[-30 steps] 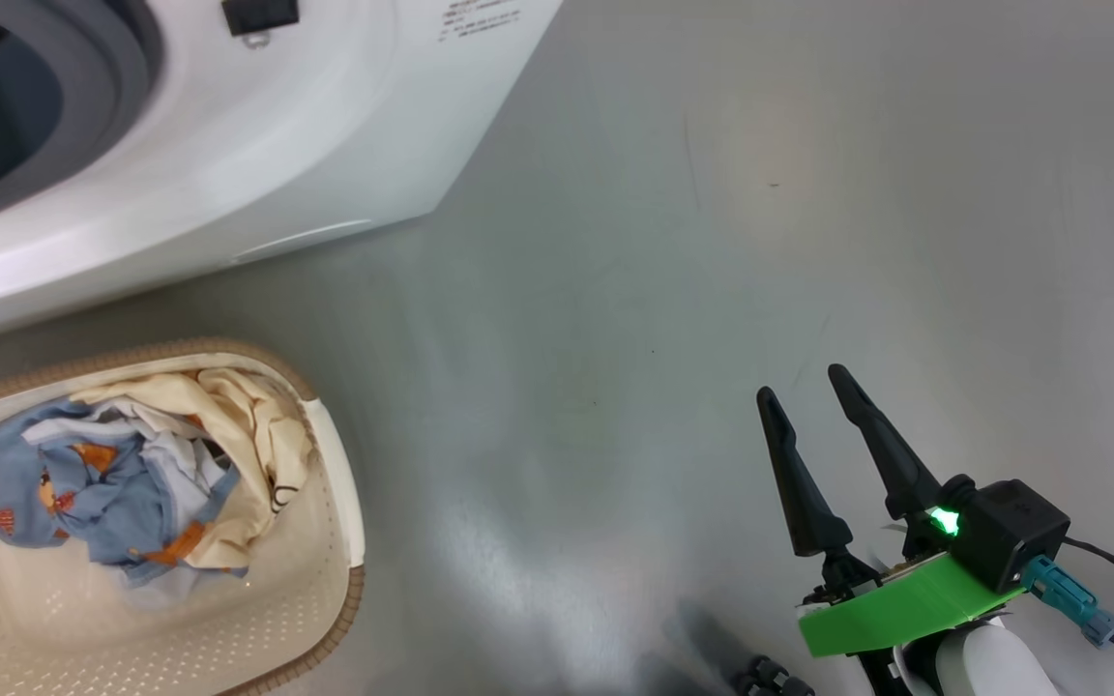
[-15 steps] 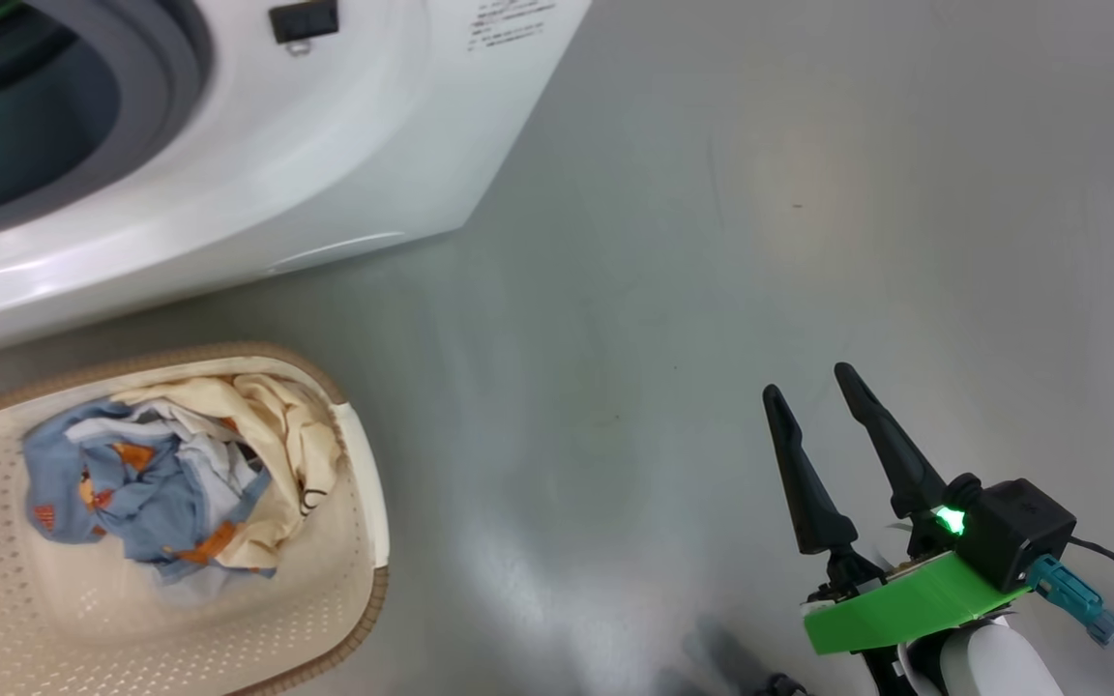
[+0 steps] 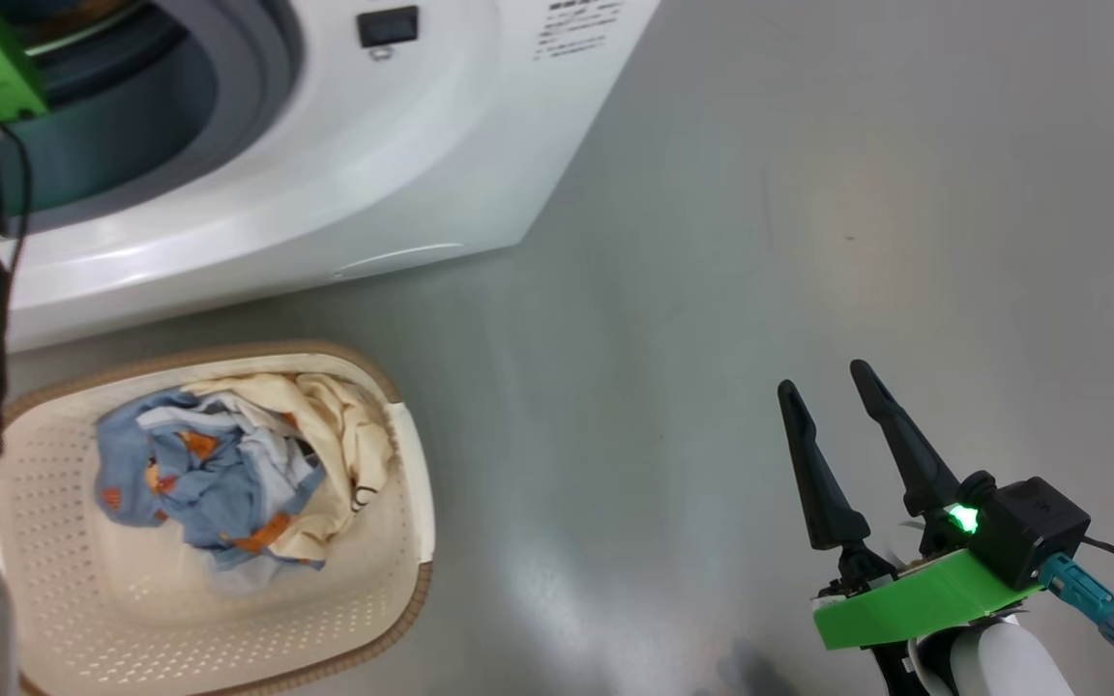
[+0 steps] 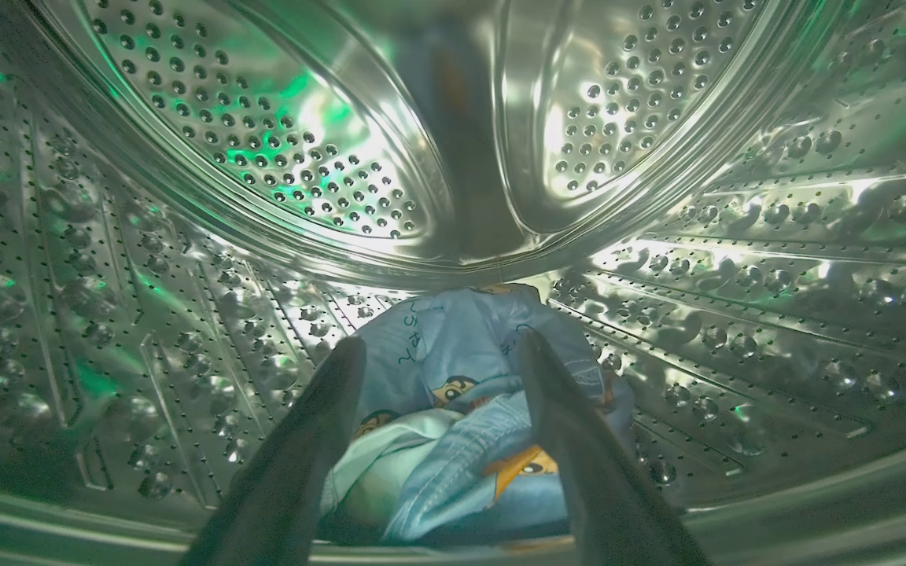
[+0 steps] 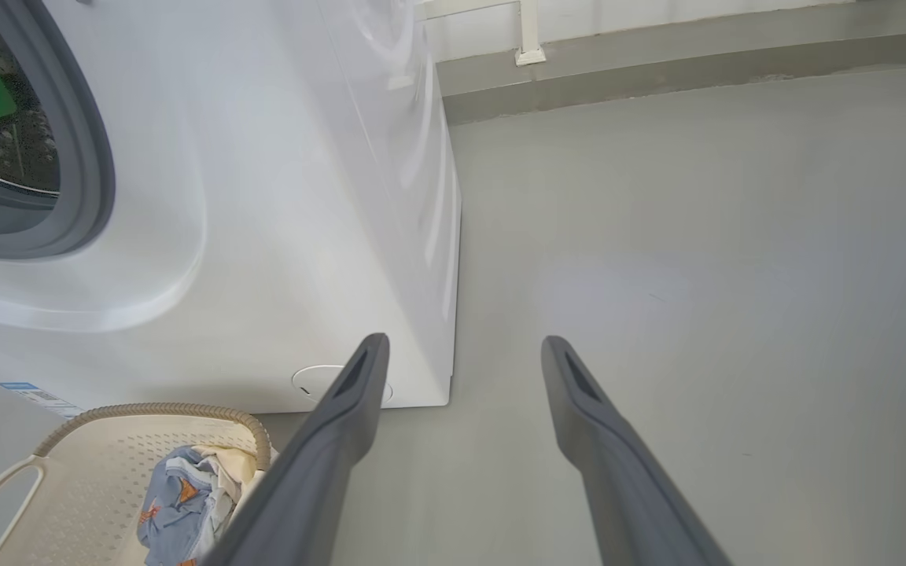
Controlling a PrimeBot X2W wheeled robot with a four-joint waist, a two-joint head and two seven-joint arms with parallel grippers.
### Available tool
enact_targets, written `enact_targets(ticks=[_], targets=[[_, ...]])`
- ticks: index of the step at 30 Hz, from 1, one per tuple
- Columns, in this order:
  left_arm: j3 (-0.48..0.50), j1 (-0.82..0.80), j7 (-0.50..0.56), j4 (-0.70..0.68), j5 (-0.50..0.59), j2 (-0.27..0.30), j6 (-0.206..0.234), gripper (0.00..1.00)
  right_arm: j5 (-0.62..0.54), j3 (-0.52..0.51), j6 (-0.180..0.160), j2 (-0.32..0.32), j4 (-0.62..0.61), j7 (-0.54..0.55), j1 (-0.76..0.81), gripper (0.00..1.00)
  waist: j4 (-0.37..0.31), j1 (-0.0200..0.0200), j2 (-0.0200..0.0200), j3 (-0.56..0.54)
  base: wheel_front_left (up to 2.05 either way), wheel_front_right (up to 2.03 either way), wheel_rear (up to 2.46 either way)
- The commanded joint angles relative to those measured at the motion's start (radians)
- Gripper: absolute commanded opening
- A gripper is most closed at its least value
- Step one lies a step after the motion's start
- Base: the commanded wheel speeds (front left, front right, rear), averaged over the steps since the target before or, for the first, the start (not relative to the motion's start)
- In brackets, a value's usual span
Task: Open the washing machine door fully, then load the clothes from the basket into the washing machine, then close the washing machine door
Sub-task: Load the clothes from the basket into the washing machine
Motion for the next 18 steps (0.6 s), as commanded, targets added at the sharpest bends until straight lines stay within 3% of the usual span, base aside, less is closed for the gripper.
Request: enact_targets(ticks=[1,18], targets=[[0.003,0.017,-0.006,-0.032,-0.007,0.035,-0.004,1.0,0.003,0.021,0.002,-0.005,-0.02,-0.005,0.005,1.0,0.015,0.0,0.0,-0.013,0.0,0.0,0.0],[0.016,0.234,-0.007,-0.233,-0.038,-0.035,-0.034,1.0,-0.016,-0.008,0.002,-0.005,-0.016,-0.005,0.008,1.0,0.104,0.0,0.0,-0.098,0.0,0.0,0.0]])
